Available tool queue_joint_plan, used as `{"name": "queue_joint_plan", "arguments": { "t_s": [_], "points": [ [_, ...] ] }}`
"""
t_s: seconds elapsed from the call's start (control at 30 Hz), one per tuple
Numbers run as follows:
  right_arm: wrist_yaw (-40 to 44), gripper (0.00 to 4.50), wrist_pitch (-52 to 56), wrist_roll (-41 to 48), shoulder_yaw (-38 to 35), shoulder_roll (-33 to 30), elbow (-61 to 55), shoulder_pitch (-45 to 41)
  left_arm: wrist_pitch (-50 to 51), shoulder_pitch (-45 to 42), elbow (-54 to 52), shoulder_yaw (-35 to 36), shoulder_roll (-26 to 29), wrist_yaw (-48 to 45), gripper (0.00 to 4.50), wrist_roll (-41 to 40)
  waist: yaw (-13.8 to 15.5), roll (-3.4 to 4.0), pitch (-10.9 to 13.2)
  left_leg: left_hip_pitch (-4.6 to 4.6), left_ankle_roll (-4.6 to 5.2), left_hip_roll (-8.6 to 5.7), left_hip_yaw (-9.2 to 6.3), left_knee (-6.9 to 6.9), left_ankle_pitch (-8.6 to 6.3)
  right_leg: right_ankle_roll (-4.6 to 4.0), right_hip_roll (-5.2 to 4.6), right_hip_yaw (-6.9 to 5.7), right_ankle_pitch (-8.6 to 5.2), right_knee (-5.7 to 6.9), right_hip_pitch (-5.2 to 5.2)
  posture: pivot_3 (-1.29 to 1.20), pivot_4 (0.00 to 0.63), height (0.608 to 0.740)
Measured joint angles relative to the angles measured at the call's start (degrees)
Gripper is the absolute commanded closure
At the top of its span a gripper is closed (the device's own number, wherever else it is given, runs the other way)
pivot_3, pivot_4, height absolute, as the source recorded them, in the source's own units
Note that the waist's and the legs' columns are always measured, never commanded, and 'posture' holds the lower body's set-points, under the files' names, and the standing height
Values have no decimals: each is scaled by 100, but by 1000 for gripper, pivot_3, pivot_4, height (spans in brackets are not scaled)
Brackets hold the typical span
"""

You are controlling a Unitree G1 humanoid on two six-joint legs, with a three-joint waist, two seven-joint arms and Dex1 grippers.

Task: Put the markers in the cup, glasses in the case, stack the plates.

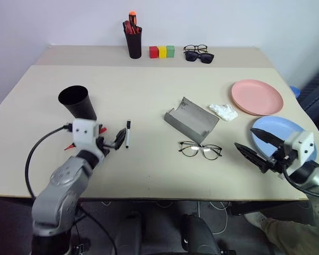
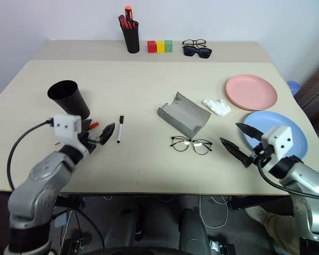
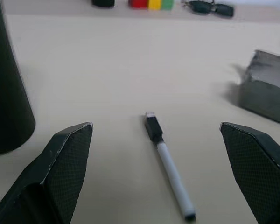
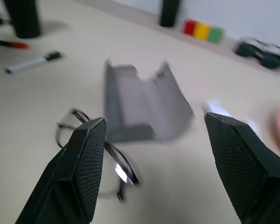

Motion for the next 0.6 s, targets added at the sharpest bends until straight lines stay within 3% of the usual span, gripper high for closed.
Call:
{"name": "queue_joint_plan", "arguments": {
  "t_s": [0.17, 0.37, 0.5, 0.6],
  "points": [
    [52, 1091, -9, -50, 276, 1, 140, -342, 1117, -1500, 1043, -102, -785, 898, 0, 283, 38, -10, 3, -4, 1, -11, -13, 0, 1, -2, 1, -4, 8, 0, 6, 0, 150, 740],
    [100, 1091, -30, -49, 316, 3, 174, -334, 1855, -2451, 2383, -23, -1422, 1598, 0, 771, 17, -12, 4, -3, 1, -12, -18, -1, 1, 4, 2, -9, 9, 3, 6, 0, 150, 740],
    [112, 1046, -72, -49, 311, 3, 186, -290, 1987, -2804, 3082, 110, -1631, 1682, 1310, 924, 20, -11, 3, 0, 1, -11, -18, 0, 1, 5, 2, -10, 9, 5, 7, 0, 150, 740],
    [94, 1046, -74, -46, 295, 3, 183, -223, 2056, -2899, 3229, 141, -1629, 1709, 2965, 1063, 21, -11, 2, 0, 0, -12, -18, 0, 1, 4, 1, -10, 10, 5, 9, 0, 150, 740]
  ]
}}
